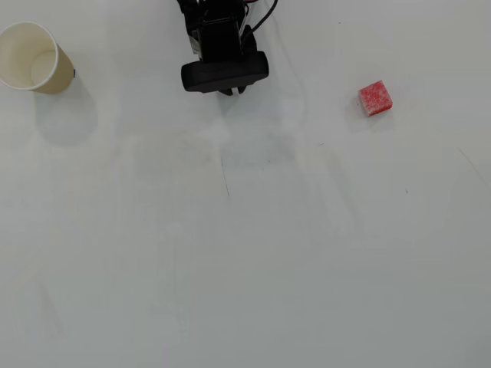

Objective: Pick up the cube and drop it in the cup.

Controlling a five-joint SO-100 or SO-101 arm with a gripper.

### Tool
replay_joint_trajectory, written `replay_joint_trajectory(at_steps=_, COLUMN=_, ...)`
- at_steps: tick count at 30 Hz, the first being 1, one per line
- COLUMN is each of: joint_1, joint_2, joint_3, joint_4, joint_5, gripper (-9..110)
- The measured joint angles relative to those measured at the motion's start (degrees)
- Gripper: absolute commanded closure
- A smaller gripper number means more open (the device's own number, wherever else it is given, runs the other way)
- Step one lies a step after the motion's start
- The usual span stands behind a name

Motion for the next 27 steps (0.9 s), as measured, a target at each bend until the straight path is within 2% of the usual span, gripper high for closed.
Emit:
replay_joint_trajectory(at_steps=10, joint_1=8.4, joint_2=0.0, joint_3=0.0, joint_4=-0.5, joint_5=0.9, gripper=98)
replay_joint_trajectory(at_steps=27, joint_1=7.8, joint_2=0.0, joint_3=0.0, joint_4=-0.5, joint_5=0.9, gripper=98)
